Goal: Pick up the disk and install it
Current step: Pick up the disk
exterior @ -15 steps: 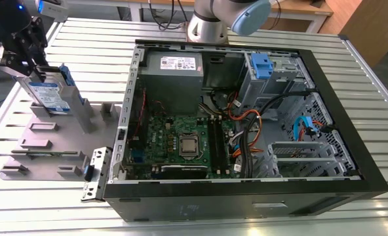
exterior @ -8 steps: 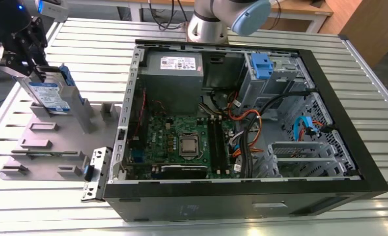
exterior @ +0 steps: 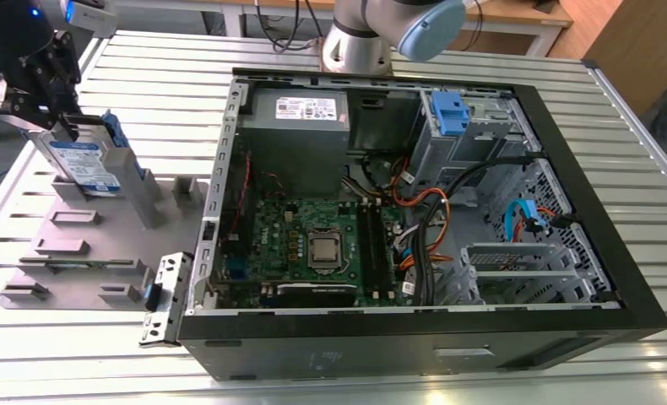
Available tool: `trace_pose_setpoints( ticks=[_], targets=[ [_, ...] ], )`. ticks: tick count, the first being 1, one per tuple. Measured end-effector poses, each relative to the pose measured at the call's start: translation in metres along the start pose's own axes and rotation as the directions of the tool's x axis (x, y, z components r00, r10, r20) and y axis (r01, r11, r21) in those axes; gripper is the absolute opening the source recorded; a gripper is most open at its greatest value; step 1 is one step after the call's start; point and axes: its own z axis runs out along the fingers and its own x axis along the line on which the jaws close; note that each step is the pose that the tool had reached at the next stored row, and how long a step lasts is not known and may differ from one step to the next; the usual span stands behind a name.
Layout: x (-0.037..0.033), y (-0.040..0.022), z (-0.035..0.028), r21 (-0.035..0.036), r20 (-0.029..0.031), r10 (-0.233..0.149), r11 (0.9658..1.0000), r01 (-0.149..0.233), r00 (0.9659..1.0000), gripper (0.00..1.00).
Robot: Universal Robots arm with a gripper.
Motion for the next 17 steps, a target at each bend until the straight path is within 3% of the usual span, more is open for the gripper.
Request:
trace_pose_setpoints(
  ticks=[17],
  targets=[
    [0.0005, 0.0002, -0.0006, 0.0001, 0.0001, 0.0, 1.0, 0.0, 1.0, 0.35]
  ],
)
